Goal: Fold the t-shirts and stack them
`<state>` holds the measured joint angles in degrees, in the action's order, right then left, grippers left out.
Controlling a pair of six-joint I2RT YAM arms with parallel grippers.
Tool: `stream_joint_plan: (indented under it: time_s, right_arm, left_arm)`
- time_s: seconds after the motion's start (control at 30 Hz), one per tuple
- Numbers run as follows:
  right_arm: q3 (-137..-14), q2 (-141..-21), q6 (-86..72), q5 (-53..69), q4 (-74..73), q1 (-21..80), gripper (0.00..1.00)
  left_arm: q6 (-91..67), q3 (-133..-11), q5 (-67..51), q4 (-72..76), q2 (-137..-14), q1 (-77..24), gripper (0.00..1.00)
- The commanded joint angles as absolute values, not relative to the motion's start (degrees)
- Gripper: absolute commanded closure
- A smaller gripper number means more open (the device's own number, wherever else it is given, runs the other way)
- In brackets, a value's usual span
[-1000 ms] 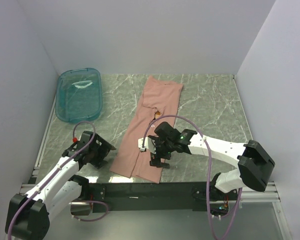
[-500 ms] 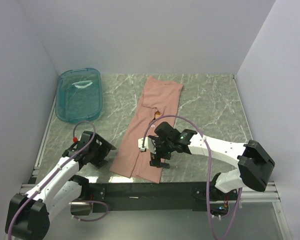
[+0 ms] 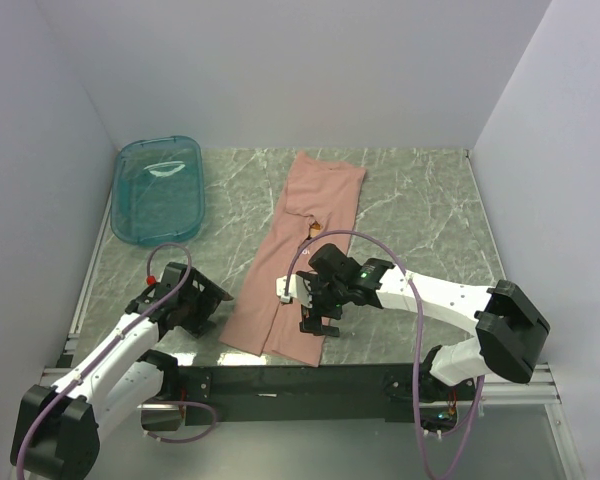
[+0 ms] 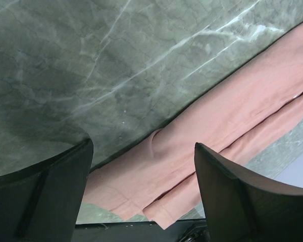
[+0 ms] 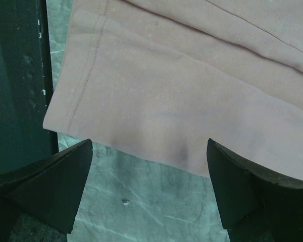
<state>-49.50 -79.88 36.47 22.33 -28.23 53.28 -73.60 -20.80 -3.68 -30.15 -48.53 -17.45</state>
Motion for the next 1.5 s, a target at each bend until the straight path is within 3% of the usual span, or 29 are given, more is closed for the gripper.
stream_joint_plan:
  time_s: [0.0,0.53,0.87,1.07,1.47]
  right_arm:
    - [-51.5,-79.98,36.56,23.03,-28.04,53.61,0.0]
    - [-51.07,-79.81,36.83,22.85,-27.95,53.61,0.0]
    - [-50.98,-79.98,39.46,27.15,-28.39,54.93,0.0]
    - [-49.66,-80.16,38.41,22.43,-25.58,63.72,0.0]
    - [-48.78,-77.35,35.07,17.58,-22.06,64.6,0.0]
  left_arm:
    - [-74.18,-20.04,-4.13,-28.39,-48.78,-17.49,0.14]
    - [-73.74,-21.18,-4.49,-28.02,-53.62,-17.58,0.19]
    - [-69.44,-27.24,-2.72,-38.84,-46.24,-17.58,0.16]
    - [-68.64,-29.09,-3.86,-45.42,-40.27,-17.58,0.14]
    - [-74.0,-26.81,-14.57,-57.48,-29.71,-17.58,0.18]
